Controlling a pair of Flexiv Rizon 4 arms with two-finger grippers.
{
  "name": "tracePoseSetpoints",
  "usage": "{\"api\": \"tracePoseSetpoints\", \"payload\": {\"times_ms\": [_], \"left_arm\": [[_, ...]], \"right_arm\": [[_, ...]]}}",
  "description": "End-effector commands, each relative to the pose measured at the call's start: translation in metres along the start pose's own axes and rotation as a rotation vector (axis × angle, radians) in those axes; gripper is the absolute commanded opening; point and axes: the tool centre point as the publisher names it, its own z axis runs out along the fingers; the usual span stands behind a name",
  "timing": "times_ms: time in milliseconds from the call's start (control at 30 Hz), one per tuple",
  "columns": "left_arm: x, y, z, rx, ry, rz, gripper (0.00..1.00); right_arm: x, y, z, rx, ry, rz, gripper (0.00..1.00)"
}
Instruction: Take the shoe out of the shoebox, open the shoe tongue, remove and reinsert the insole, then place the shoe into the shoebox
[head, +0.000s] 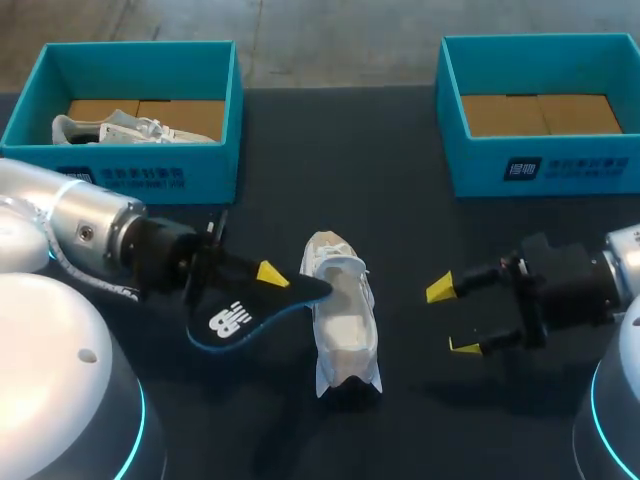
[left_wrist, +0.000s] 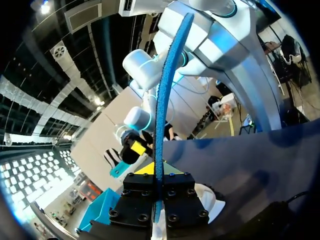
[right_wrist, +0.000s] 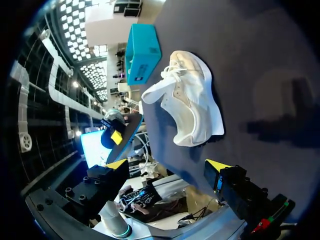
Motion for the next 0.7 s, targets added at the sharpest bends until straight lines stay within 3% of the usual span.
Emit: {"api": "tracePoseSetpoints", "payload": {"times_ms": [33,500,700], "left_arm": [[-0.001,0.0,0.001,-0.002,0.003,-0.001,0.0],[-0.001,0.0,0.001,-0.002,0.003,-0.001,0.0],[0.006,-0.008,0.016,-0.008,-0.015,-0.022,0.0]], "right_arm": [[0.001,-0.003,-0.001,-0.005,-0.003,0.001,1.0],[0.001,-0.003,-0.001,-0.005,-0.003,0.001,1.0],[-0.007,-0.019,0.003,0.054,-0.042,-0.016,1.0]]}}
